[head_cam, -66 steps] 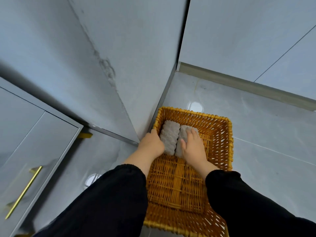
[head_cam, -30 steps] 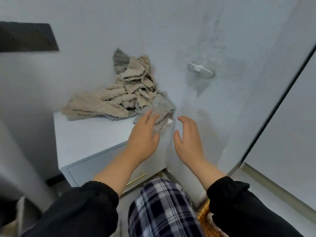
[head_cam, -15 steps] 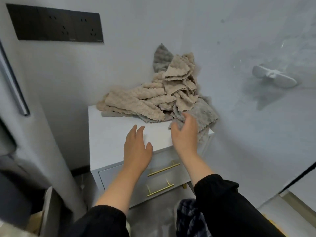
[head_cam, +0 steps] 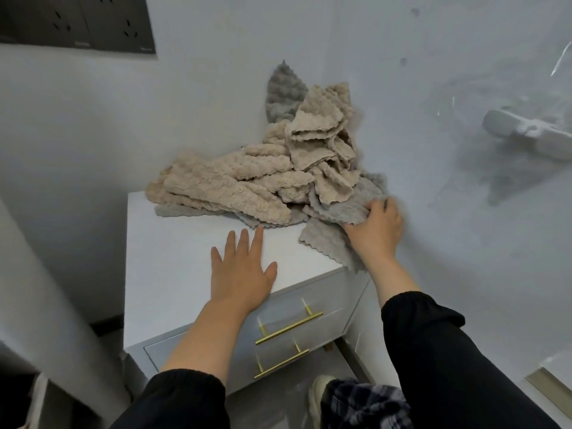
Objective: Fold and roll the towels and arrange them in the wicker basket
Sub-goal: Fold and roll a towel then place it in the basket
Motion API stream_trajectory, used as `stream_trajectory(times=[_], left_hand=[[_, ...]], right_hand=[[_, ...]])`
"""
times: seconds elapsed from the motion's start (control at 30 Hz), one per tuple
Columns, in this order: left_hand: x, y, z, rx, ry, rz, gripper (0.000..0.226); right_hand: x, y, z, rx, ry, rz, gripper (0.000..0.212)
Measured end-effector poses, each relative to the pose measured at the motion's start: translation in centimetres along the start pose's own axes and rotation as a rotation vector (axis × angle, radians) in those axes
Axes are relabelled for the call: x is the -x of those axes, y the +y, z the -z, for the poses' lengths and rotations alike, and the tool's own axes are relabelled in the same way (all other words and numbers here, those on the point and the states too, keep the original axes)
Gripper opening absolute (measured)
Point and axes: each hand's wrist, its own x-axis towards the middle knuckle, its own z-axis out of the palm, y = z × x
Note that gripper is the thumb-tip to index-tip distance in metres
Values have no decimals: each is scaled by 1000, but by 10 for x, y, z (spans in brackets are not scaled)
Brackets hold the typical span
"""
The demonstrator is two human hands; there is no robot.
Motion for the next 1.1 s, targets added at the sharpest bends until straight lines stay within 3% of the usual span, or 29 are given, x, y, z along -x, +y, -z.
stream_trajectory(times=[0.17,0.33,0.47,0.63,0.73,0.83,0.93,1.0,1.1], left_hand=[[-4,1,-2,1,9,-14,69],[-4,0,-2,39,25,-12,71],[-3,1,0,65,45,-18,72],[-3,0,0,87,64,-16,72],[-3,1,0,109,88,-14,73],[-2,1,0,149,118,-9,75],[-2,0,-2,248,168,-4,75],[-3,-2,-1,378,243,0,71],[-3,-1,17,867,356,104,55]], right_hand=[[-12,-6,11,-403,-17,-138,5],[-19,-10,30,-586,-53,-235,24],[-15,-17,44,-695,44,-228,48],[-13,-30,55,-1092,87,-278,37],[-6,-44,74,-1287,55,-176,30],[6,-61,96,-1385,33,-1,37],[19,-75,113,-1509,-91,30,34],[23,-79,118,-1406,-116,102,30],[30,-80,112,-881,-151,222,34]])
